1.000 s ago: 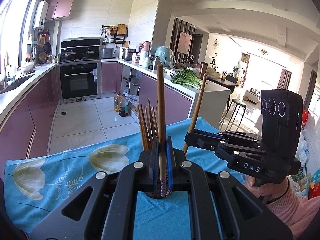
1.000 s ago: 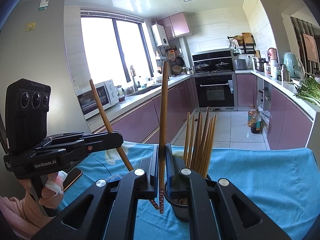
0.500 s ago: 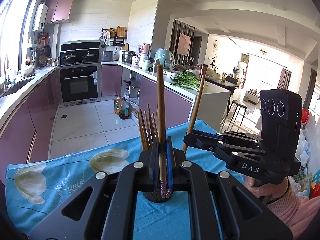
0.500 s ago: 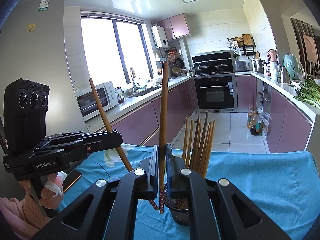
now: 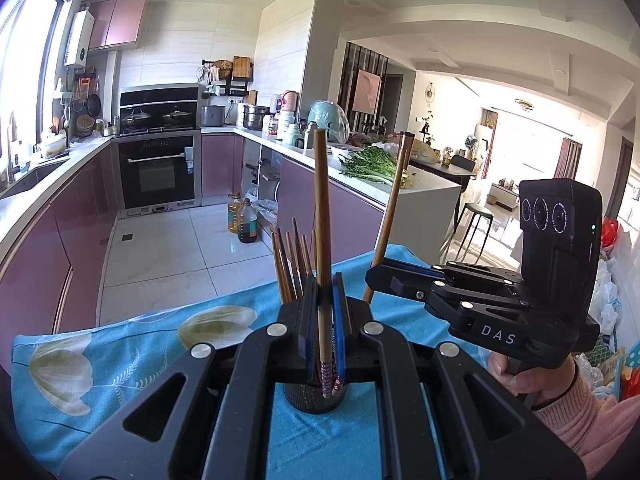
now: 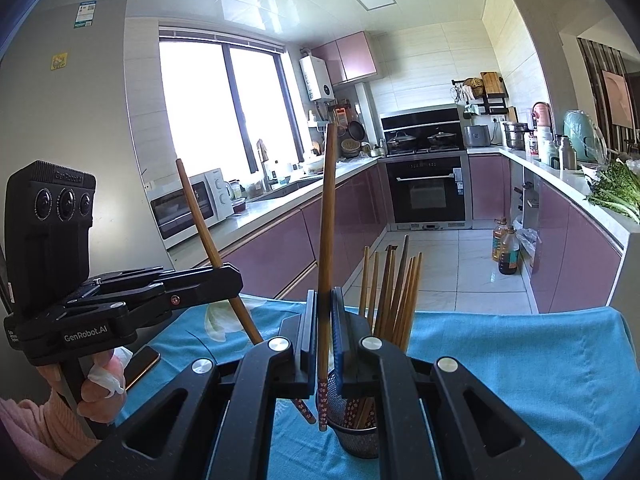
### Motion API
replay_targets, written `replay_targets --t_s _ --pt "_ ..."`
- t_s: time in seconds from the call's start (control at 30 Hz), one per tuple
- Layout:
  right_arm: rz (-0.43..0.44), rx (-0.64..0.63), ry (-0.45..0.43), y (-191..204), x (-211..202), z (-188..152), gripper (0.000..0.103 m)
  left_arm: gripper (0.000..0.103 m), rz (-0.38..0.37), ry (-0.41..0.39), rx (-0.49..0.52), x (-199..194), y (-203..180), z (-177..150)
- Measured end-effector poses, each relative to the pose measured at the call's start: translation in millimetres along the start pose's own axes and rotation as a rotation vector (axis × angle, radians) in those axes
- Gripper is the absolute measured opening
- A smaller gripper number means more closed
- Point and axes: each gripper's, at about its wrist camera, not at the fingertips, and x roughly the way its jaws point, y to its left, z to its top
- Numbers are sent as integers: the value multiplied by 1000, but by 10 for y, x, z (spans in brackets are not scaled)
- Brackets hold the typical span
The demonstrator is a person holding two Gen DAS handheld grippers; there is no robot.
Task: Organize utensils
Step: 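Hold both upright chopsticks above the mesh cup rim, aligning them over the opening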
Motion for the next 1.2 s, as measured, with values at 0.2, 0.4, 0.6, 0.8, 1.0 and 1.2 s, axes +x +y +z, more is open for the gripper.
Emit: replay_targets --t_s 0.2,0.4,0.6,0.8,1.0,1.2 --pt "-1 6 -6 -39 7 51 6 8 -1 -12 1 2 -8 18" --pt "-12 12 -10 -71 35 75 6 8 -1 -24 3 -12 -29 40" --pt "-21 15 -13 -107 53 89 6 8 0 -22 -1 -22 -46 18" --pt "-27 22 -22 -112 53 108 6 8 4 -11 -6 5 -41 26" --pt "-37 27 -30 -128 72 129 6 8 7 -1 -5 33 -57 73" --pt "-51 32 -29 -147 104 126 6 8 11 2 -4 41 -65 95"
